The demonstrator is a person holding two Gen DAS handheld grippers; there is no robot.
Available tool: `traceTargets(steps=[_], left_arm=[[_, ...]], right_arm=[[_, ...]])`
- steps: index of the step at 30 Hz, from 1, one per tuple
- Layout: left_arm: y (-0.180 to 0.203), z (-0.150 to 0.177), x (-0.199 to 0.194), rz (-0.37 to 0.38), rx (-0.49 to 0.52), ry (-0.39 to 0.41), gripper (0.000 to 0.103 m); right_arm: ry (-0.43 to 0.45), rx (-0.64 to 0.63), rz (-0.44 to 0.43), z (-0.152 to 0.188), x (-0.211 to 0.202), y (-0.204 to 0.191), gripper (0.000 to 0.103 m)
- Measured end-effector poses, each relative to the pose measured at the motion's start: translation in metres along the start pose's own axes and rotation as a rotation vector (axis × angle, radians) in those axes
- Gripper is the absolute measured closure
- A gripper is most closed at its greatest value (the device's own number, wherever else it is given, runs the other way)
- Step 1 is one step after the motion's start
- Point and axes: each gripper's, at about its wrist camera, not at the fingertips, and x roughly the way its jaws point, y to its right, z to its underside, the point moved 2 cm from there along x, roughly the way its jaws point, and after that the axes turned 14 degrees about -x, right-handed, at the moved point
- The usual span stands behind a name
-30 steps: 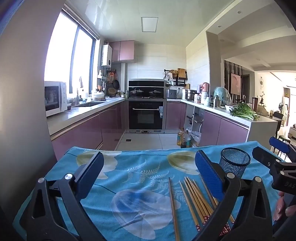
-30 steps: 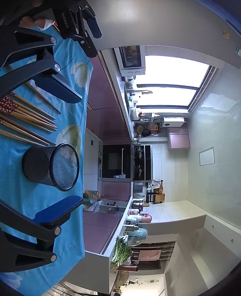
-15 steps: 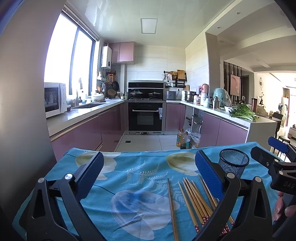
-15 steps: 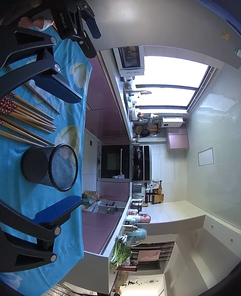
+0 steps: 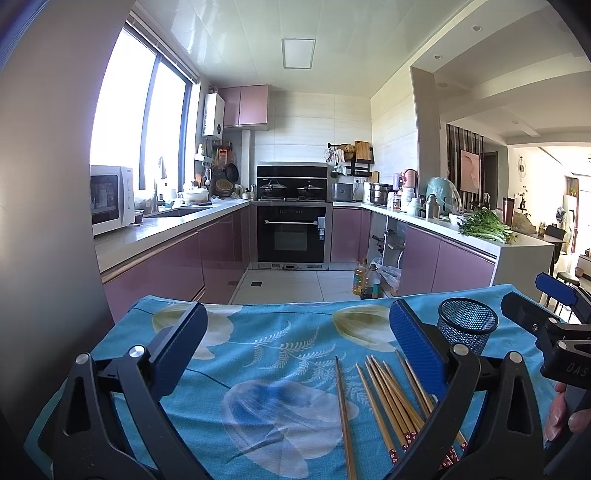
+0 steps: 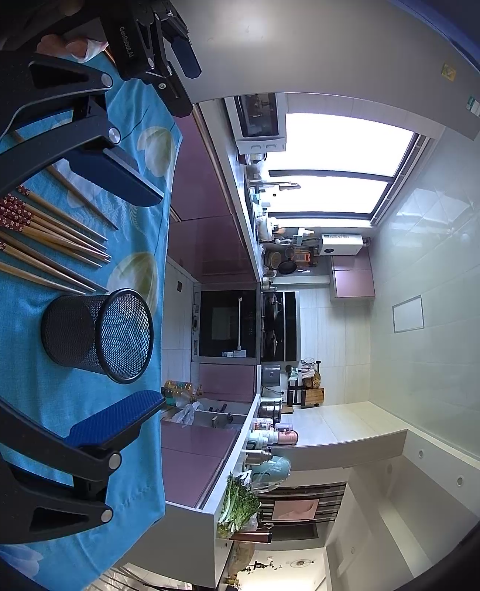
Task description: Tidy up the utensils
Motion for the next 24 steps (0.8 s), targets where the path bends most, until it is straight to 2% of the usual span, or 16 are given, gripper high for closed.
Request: traceTargets(steps=[24], left_arm=[[0.0024, 0.0002, -0.0014, -0.001, 0.008, 0.004, 0.006]], right_arm=[[0.01, 0.0, -0.003, -0.002, -0.0018, 0.0019, 0.006]])
